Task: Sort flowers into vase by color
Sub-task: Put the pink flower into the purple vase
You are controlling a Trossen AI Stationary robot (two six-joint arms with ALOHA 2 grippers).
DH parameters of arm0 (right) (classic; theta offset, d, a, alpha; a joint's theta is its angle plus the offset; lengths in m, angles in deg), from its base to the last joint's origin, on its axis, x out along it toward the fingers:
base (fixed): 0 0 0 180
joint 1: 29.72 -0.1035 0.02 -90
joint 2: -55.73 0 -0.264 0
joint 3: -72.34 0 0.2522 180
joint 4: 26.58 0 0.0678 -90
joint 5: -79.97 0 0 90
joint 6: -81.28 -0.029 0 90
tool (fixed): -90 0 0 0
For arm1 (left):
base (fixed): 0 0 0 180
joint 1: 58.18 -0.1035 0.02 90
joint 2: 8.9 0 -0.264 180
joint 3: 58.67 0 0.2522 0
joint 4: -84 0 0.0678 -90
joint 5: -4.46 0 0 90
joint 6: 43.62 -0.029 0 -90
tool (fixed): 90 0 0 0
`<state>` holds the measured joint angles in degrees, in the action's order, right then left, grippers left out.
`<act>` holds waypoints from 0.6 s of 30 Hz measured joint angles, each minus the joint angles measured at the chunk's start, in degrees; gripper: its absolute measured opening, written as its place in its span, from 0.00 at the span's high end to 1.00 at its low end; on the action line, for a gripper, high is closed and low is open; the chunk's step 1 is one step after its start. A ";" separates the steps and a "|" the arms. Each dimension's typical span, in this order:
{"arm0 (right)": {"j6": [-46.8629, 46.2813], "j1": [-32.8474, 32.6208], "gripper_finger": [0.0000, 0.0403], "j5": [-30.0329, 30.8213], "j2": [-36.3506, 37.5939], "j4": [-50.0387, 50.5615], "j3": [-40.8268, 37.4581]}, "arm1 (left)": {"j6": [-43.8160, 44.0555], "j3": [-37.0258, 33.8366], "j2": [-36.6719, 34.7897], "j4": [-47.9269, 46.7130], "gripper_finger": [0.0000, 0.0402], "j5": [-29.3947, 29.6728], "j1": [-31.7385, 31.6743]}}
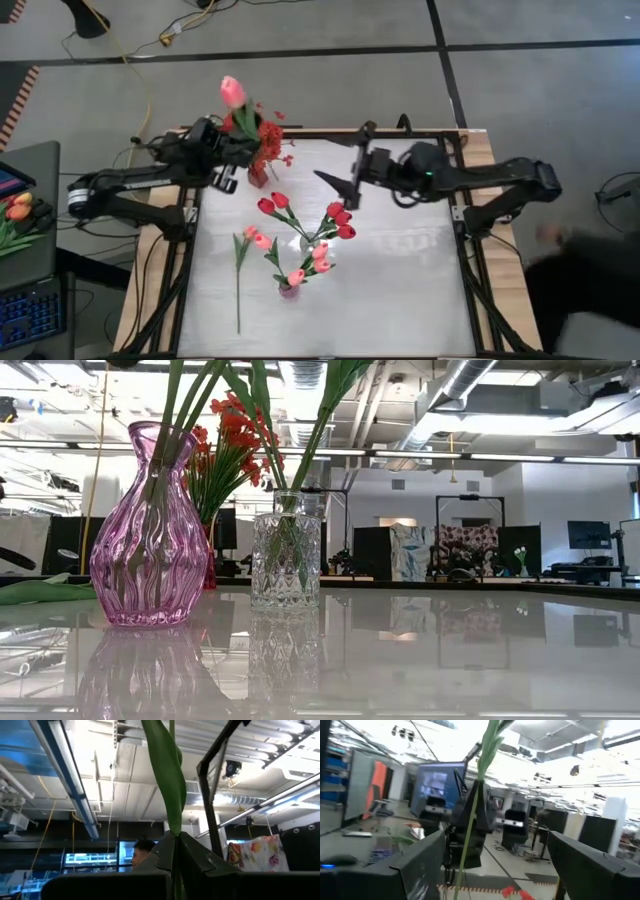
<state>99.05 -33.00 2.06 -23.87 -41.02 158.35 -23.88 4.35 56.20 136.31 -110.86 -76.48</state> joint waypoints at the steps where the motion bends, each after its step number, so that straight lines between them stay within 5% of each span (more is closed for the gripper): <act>1: -0.21 1.05 0.07 -0.37 -1.16 -1.30 -0.01 | 0.59 0.76 1.37 0.62 1.00 -0.43 -0.63; 9: -2.29 6.37 0.07 -4.87 -4.19 -3.61 1.22 | 4.69 9.66 12.77 1.11 1.00 -9.35 -3.29; 18: -7.25 8.65 0.07 -12.89 -4.01 3.09 1.22 | 3.99 14.93 19.86 1.67 1.00 -9.90 -3.24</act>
<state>91.81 -24.36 -10.83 -27.88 -37.93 159.57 -19.89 19.29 76.06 137.99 -120.76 -79.72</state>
